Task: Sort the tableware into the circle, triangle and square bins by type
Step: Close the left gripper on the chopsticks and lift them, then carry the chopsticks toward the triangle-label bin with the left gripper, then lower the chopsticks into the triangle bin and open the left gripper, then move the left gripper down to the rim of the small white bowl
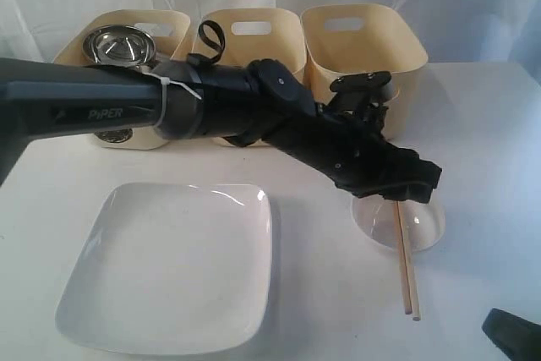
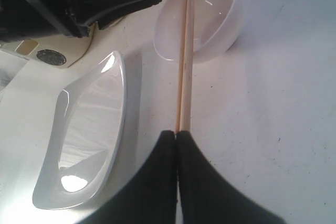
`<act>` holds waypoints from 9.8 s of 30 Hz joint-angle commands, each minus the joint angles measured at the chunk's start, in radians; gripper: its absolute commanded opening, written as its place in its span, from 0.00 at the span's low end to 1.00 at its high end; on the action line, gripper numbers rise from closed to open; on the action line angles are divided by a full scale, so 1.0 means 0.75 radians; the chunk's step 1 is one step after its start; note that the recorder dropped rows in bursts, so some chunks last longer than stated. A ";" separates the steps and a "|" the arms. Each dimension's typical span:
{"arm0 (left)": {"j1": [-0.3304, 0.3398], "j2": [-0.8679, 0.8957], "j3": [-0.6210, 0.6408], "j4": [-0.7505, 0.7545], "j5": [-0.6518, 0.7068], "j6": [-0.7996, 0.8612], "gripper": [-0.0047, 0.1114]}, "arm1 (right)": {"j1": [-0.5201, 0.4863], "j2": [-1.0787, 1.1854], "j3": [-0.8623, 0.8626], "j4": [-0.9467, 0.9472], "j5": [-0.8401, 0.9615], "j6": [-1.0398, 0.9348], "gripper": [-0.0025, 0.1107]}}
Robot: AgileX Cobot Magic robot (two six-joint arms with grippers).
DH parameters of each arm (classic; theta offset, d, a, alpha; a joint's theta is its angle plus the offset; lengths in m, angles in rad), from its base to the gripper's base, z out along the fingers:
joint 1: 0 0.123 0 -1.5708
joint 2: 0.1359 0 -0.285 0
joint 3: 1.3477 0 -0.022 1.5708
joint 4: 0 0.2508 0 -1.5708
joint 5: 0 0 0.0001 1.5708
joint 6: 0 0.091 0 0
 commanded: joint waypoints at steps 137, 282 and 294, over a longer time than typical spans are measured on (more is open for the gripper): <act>0.332 -0.112 -0.069 0.604 -1.053 0.040 0.04 | 0.005 -0.009 0.007 -0.004 -0.007 0.001 0.02; 0.218 -0.205 -0.285 0.506 0.618 -0.274 0.58 | 0.005 -0.009 0.007 -0.004 -0.007 0.001 0.02; 0.204 -0.036 -0.285 0.382 0.714 -0.278 0.58 | 0.005 -0.009 0.007 -0.004 -0.007 0.001 0.02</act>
